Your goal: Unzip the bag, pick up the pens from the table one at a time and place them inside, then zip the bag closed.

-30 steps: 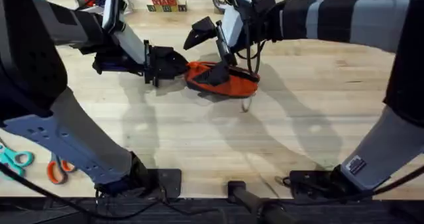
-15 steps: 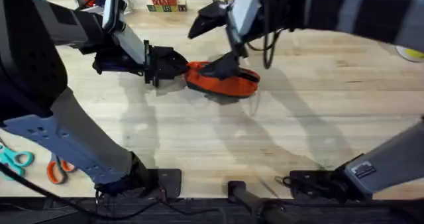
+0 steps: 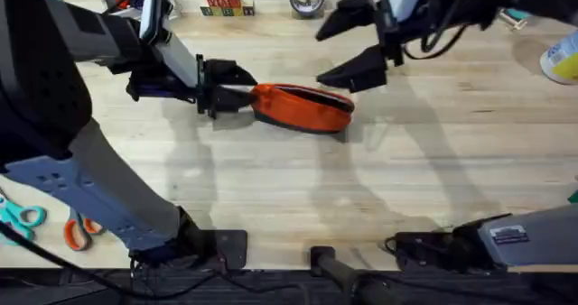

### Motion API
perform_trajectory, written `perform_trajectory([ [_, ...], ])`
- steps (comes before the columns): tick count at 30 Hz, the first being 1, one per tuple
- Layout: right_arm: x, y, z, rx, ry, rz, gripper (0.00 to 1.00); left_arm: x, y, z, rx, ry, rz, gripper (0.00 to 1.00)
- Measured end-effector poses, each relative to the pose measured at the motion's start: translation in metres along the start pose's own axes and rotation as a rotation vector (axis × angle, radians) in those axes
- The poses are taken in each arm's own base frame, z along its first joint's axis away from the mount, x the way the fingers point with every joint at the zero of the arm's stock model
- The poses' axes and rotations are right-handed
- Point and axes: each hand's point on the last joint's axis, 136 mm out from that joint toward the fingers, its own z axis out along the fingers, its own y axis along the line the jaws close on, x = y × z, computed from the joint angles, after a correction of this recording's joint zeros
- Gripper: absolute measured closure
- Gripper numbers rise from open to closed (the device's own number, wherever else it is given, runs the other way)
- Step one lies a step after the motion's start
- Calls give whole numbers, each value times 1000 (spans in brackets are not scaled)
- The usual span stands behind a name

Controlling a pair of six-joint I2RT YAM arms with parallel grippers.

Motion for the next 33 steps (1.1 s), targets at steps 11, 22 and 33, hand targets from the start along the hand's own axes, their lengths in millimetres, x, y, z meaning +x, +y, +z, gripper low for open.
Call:
perform_trajectory([
  [11,8,26,-38,134,168,47,5,0,0,1,2,0,-5,8],
  [22,9,60,-60,167,239,69,5,-7,-8,-3,25,-5,-102,6],
  [33,16,86,-67,135,278,132,6,-46,0,-33,40,34,-227,4],
])
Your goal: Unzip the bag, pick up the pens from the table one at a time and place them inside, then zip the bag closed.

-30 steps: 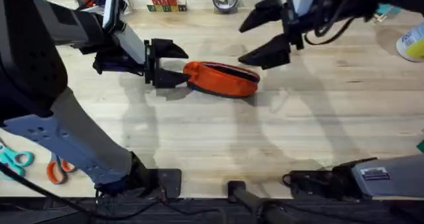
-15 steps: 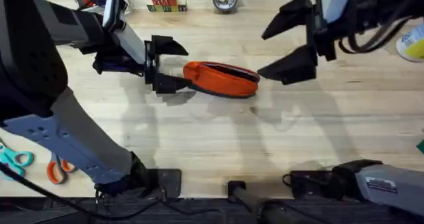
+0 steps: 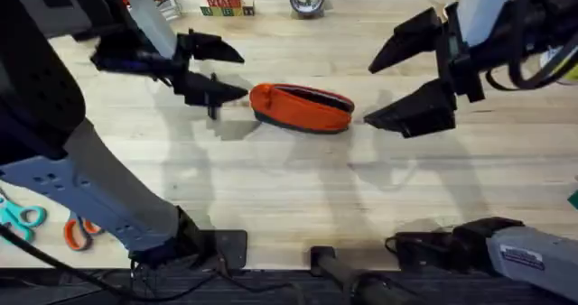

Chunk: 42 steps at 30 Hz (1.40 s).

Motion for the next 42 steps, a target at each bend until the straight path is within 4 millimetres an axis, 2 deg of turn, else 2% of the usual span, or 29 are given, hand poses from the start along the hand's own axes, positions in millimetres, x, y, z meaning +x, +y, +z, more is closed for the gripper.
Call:
perform_trajectory([
  [4,4,5,-1,-15,17,28,6,-19,-2,-9,13,27,-13,4],
  [9,10,3,-1,3,49,77,6,-33,-8,-18,20,89,4,2],
  [17,14,0,-1,19,68,101,6,-75,-40,-38,-70,180,103,4],
  [27,16,2,-1,18,78,132,6,-86,-79,-58,-250,337,-59,4],
  [35,18,5,-1,8,89,205,6,-92,-103,-70,-410,359,-264,5],
  [36,18,5,-1,8,88,207,31,-92,-106,-70,-417,357,-294,5],
  [37,18,5,-1,8,89,208,116,-92,-108,-70,-420,355,-318,4],
  [42,23,0,-1,38,114,215,849,-89,-111,-71,-444,347,-436,6],
])
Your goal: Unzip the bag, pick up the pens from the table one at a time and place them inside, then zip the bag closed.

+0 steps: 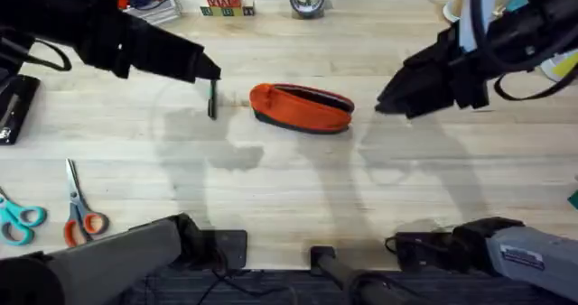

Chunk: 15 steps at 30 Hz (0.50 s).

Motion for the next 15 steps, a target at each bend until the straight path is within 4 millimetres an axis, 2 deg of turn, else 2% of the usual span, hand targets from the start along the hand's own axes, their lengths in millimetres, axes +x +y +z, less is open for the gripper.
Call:
perform_trajectory([
  [1,1,-2,0,8,6,6,936,0,0,0,-1,1,-23,5],
  [2,1,-4,1,17,10,4,962,0,0,0,-1,1,-46,6],
  [8,3,-26,13,47,52,10,971,0,0,0,-2,2,-113,6],
  [15,11,-51,40,19,117,51,971,0,0,0,-3,3,-134,6],
])
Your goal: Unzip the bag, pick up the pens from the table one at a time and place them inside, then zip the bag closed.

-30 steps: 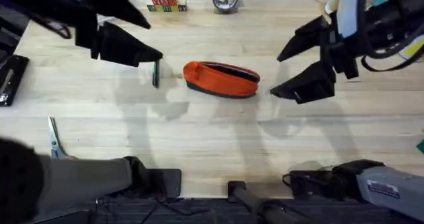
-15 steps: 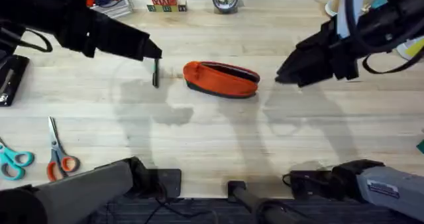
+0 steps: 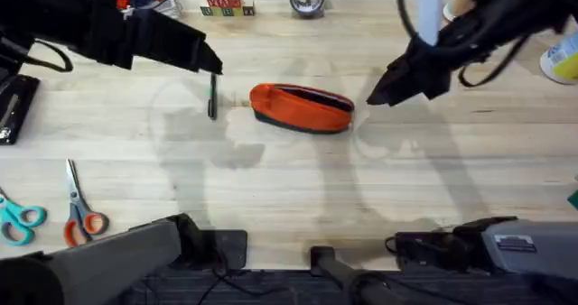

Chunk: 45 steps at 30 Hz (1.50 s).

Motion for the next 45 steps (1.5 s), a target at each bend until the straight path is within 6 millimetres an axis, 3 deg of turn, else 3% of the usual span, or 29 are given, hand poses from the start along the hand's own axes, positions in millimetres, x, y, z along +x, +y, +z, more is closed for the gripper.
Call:
perform_trajectory([
  [7,3,-20,31,-44,52,31,971,0,0,0,0,0,-1,6],
  [17,-8,-24,72,-77,82,-33,972,0,0,0,0,0,-4,6],
  [27,-27,-33,86,-25,43,-116,971,0,0,0,0,0,-4,5],
  [35,-31,-30,93,-30,49,-139,967,0,0,0,0,0,-4,5],
  [37,-31,-30,93,-30,48,-139,758,0,0,0,0,0,-4,5],
  [42,-32,-28,94,-35,45,-145,50,0,0,0,0,0,-4,6],
  [45,-32,-27,94,-37,47,-149,7,0,0,0,0,0,-4,6],
])
